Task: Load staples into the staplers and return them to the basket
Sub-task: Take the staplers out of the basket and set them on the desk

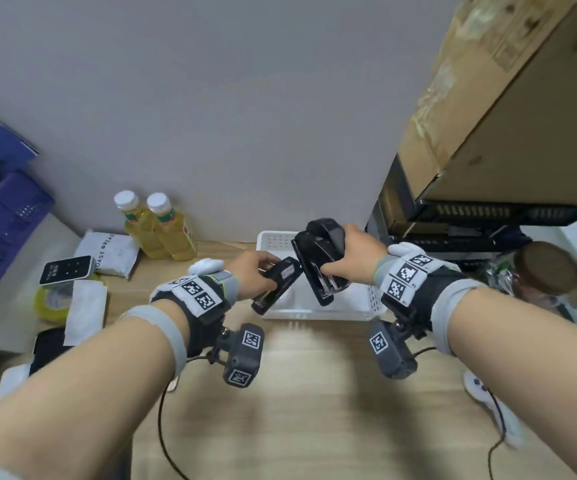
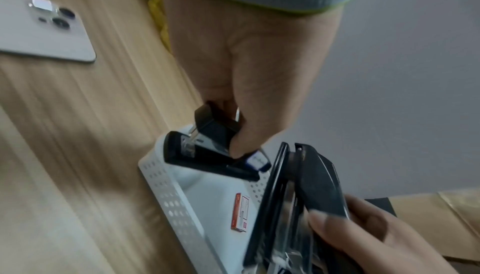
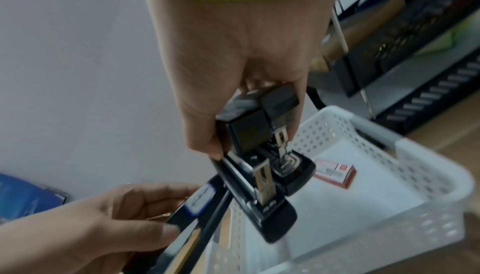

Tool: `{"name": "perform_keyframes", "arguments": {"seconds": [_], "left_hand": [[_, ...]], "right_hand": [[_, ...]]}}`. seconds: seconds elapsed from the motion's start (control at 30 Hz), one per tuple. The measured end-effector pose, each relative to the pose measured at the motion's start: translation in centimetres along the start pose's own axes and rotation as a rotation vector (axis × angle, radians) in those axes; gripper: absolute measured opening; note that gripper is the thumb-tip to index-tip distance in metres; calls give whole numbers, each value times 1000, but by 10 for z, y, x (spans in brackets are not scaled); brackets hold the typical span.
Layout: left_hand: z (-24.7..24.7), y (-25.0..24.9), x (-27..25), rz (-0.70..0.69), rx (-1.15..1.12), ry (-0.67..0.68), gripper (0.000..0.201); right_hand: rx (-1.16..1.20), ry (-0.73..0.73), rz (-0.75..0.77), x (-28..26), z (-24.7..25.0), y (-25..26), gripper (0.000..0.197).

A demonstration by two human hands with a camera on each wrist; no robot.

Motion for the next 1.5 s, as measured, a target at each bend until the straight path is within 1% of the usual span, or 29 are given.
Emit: {"name": "perform_keyframes", "arguments": {"seconds": [0.07, 0.1, 0.17, 0.23, 0.3, 0.37, 0.47, 0.57, 0.67, 0.73, 0.8, 0.87, 0.9, 0.93, 0.97, 1.03, 1.1, 1.13, 1.17, 1.23, 1.3, 1.33, 1.4, 1.43, 1.5], "left_hand": [[-4, 1, -19, -42, 43, 104, 46], [-11, 4, -28, -63, 100, 170, 46], [-29, 14, -44, -109, 294, 279, 47], [-48, 28, -57, -123, 434, 344, 47], [-66, 44, -65, -127, 479, 372, 45], [-82, 58, -69, -133, 489, 361, 42], [-96, 73, -70, -159, 467, 309, 43], [-107, 85, -70, -186, 483, 326, 43], [-116, 89, -68, -187, 475, 364, 46], [-119, 92, -53, -156, 437, 368, 46], [-121, 96, -52, -132, 395, 381, 47], [-109, 99, -43, -70, 288, 314, 36], [-98, 98, -36, -36, 231, 256, 28], [-87, 99, -28, 5, 185, 211, 28], [-77, 99, -19, 61, 126, 189, 37], [-65, 103, -9, 203, 13, 190, 58], [-58, 108, -1, 293, -107, 168, 71], [-58, 113, 3, 311, -157, 155, 71], [-58, 116, 4, 325, -196, 142, 67], [-65, 127, 7, 339, -309, 125, 59], [-71, 134, 8, 348, -434, 106, 58], [-72, 135, 6, 336, -447, 102, 57], [-73, 142, 3, 306, -406, 121, 54], [-75, 145, 1, 274, -349, 157, 51], [-81, 159, -11, 242, -167, 244, 44]], "right_hand": [[-93, 62, 75, -27, 0, 9, 67], [-144, 104, 108, -39, -5, 11, 67], [-279, 164, 147, -61, -24, 7, 71], [-390, 234, 147, -76, -51, -5, 69], [-448, 306, 134, -89, -79, -23, 64], [-490, 343, 110, -98, -100, -44, 63], [-530, 362, 76, -104, -118, -71, 62], [-575, 397, 56, -105, -130, -89, 60], [-610, 403, 49, -105, -135, -99, 71], [-615, 461, 31, -89, -138, -112, 76], [-577, 497, 19, -92, -143, -114, 80], [-517, 531, 21, -92, -149, -116, 82], [-482, 545, 32, -89, -147, -112, 80], [-438, 549, 40, -85, -144, -106, 72], [-386, 520, 60, -73, -135, -99, 58], [-281, 339, 105, -42, -107, -80, 27], [-208, 119, 80, -1, -77, -73, 13], [-186, 61, 42, 20, -70, -75, 9], [-183, 44, 1, 40, -69, -79, 18], [-267, 97, -71, 76, -82, -91, 44], [-403, 127, -111, 101, -96, -103, 58], [-445, 119, -131, 106, -99, -107, 60], [-490, 112, -143, 117, -107, -108, 58], [-514, 107, -135, 122, -109, -106, 54], [-562, 103, -136, 124, -114, -100, 40]]}}
Point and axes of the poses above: each hand's wrist, its own x-axis towards the middle knuckle, its own z-axis out of the back of the hand, y = z × x, the point moved 9 cm from there along x, towards the middle knuckle, and after that the axes turned 2 degrees about y, right-handed, at the moved point
